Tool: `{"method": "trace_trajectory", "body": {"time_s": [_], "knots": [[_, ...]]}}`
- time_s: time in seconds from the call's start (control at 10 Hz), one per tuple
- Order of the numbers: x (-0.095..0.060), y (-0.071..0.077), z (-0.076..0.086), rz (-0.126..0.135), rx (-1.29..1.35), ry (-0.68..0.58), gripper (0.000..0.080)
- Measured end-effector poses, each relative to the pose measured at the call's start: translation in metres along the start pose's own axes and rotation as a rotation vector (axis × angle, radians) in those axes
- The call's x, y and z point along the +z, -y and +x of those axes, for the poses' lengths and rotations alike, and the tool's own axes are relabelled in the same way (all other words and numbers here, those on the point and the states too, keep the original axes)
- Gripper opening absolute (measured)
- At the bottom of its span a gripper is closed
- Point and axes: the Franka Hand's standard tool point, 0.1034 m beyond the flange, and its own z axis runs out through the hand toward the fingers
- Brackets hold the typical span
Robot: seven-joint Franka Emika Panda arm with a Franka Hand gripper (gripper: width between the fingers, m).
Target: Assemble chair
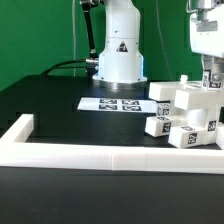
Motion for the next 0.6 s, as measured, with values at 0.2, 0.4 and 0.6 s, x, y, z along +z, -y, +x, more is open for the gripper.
{"method": "trace_trajectory", "body": {"time_s": [0.2,0.4,0.6], "knots": [[0.0007,-0.0009,-0.0017,-0.002,0.080,0.007,0.0288],[0.0010,-0.0012,-0.0021,-0.002,0.053,0.007,0.0587],[0.0027,-0.0049,-0.0074,-0.016,-0.054,0.004,0.0636]]}}
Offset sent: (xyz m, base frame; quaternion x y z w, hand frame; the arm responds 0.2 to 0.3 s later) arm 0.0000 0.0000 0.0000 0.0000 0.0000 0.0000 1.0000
